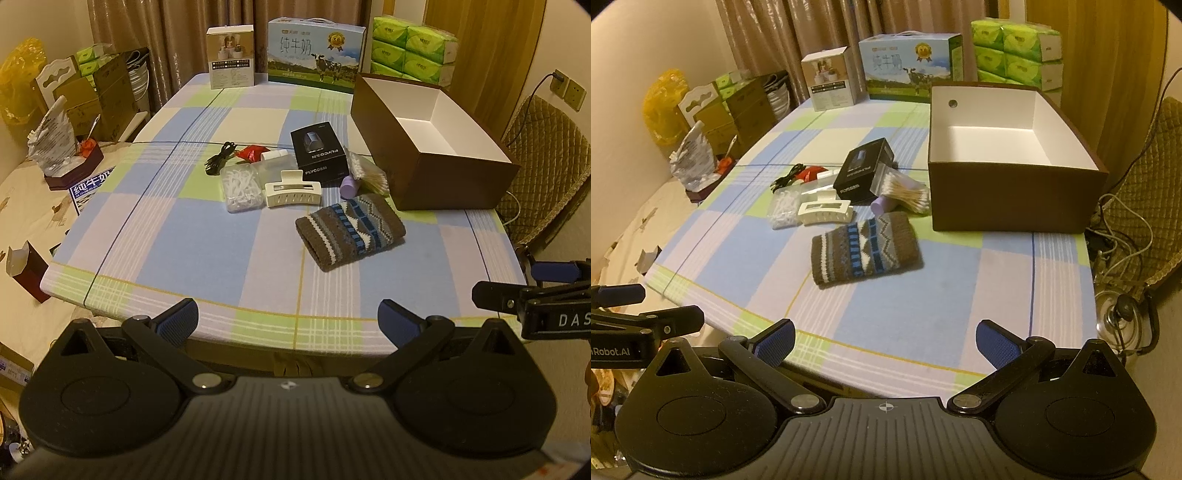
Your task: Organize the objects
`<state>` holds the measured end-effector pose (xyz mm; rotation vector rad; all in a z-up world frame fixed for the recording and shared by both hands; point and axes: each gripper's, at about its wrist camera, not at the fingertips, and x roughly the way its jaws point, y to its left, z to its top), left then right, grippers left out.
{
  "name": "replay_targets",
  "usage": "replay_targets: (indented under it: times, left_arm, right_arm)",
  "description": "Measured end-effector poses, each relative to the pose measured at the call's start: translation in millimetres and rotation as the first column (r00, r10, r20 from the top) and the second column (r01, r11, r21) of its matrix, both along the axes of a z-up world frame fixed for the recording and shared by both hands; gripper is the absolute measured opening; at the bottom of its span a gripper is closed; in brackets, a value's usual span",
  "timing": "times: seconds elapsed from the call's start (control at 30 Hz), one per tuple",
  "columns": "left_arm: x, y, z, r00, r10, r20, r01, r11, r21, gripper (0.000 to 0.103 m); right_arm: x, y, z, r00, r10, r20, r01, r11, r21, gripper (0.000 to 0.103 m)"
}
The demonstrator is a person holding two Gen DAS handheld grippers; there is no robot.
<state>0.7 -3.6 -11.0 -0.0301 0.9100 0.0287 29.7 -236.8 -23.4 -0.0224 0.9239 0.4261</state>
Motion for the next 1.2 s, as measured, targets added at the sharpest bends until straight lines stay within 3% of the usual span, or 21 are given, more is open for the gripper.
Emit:
replay_targets:
  times: [0.73,1.03,1.2]
  left_arm:
    - [-0.4,7.4,-8.4,0.998,0.045,-0.049,-0.044,0.999,0.007,0.102]
    - [33.1,20.5,-18.8,0.997,-0.015,-0.078,0.014,1.0,-0.013,0.102]
    - [61.0,33.6,-25.2,0.994,-0.047,-0.094,0.044,0.999,-0.024,0.102]
  right_arm:
    - [10.6,5.3,-10.4,0.998,0.049,-0.039,-0.048,0.999,0.024,0.101]
    - [37.6,10.8,-19.5,0.999,-0.017,-0.048,0.02,0.997,0.072,0.101]
    - [62.3,16.6,-31.5,0.993,-0.068,-0.098,0.078,0.991,0.106,0.101]
